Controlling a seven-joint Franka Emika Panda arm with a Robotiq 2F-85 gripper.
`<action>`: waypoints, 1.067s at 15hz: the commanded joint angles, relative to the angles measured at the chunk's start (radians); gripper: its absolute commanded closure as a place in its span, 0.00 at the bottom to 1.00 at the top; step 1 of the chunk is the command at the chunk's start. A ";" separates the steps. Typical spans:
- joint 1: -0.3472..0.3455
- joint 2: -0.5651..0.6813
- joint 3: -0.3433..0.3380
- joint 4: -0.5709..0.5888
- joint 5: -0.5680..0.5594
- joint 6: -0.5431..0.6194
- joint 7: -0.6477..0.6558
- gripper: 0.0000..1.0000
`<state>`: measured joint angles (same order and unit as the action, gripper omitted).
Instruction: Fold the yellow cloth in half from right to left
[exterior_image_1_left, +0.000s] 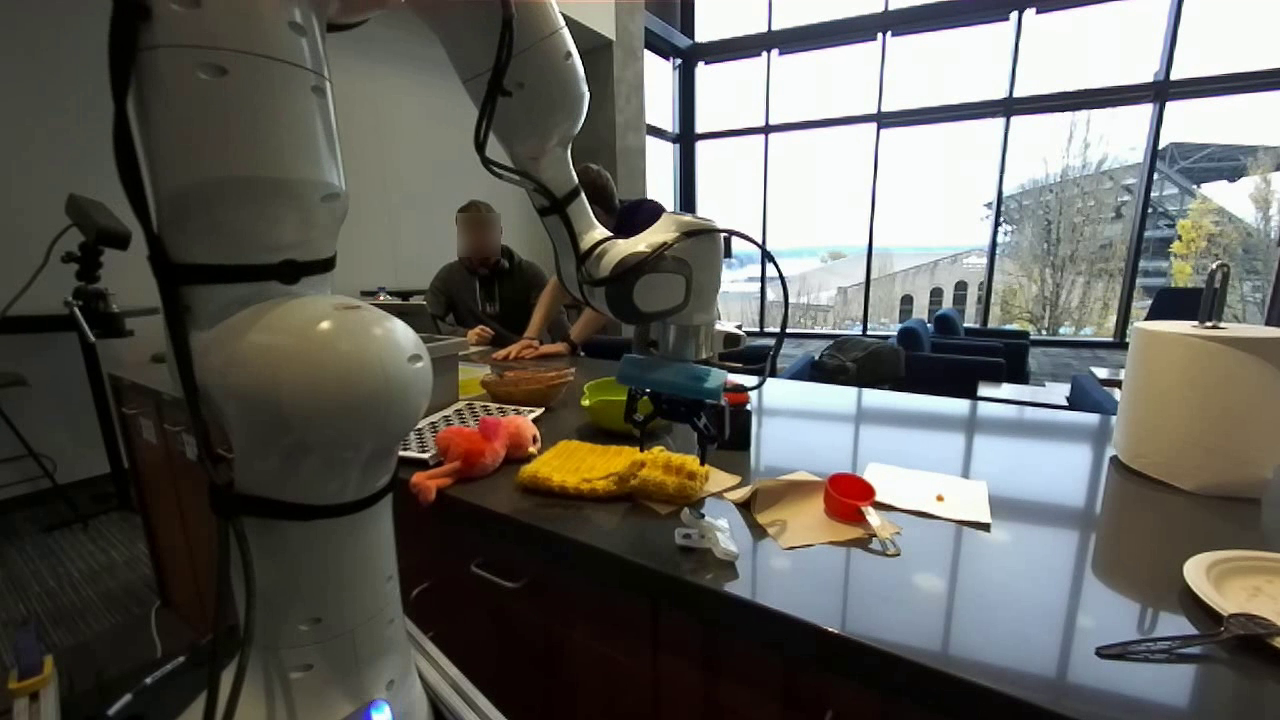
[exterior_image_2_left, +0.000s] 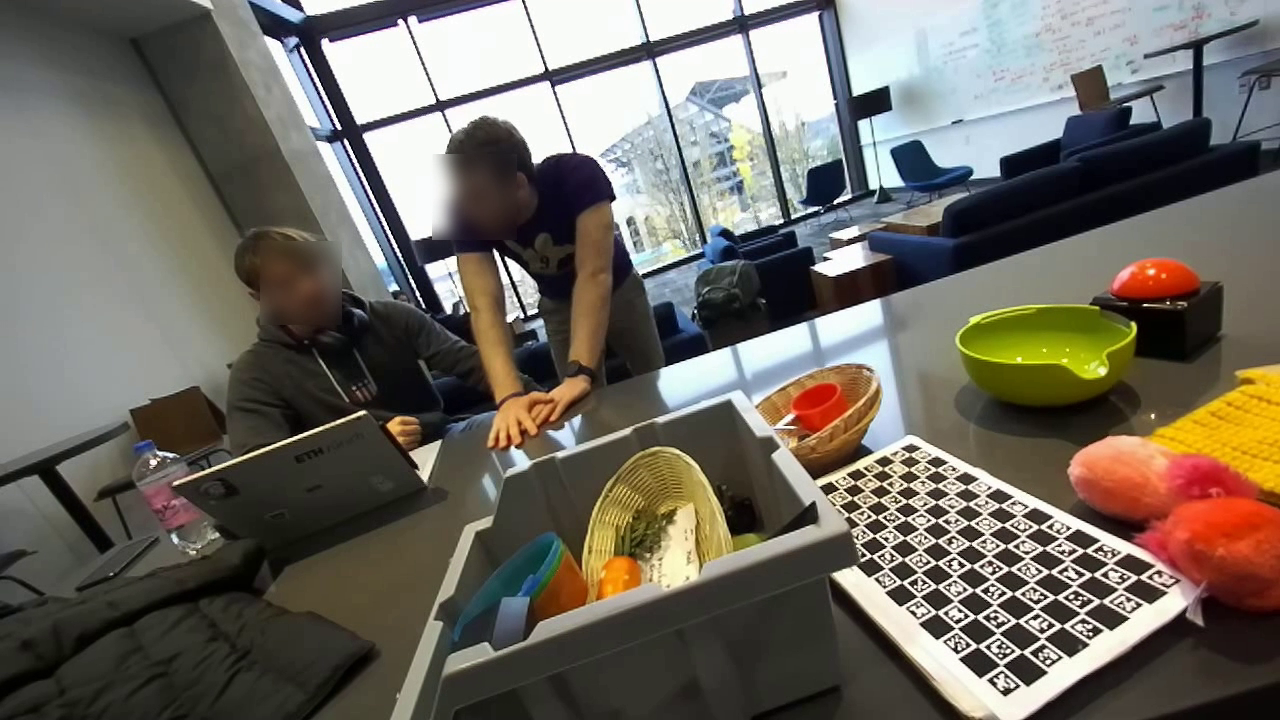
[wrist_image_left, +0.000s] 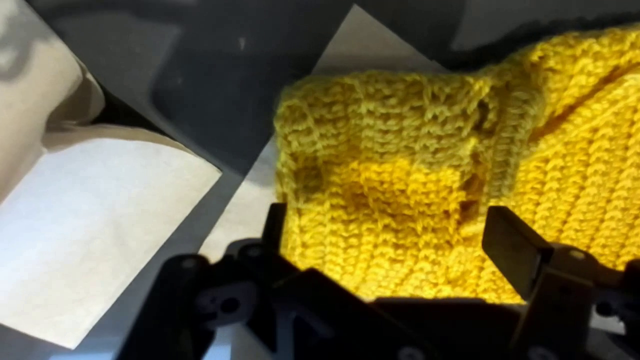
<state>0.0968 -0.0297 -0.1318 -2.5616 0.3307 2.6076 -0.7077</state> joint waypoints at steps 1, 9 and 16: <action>-0.053 0.066 0.035 0.041 0.065 0.000 -0.072 0.00; -0.127 0.112 0.093 0.068 0.103 -0.001 -0.117 0.00; -0.152 0.111 0.114 0.076 0.126 -0.003 -0.154 0.50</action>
<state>-0.0293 0.0786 -0.0375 -2.4978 0.4190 2.6087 -0.8165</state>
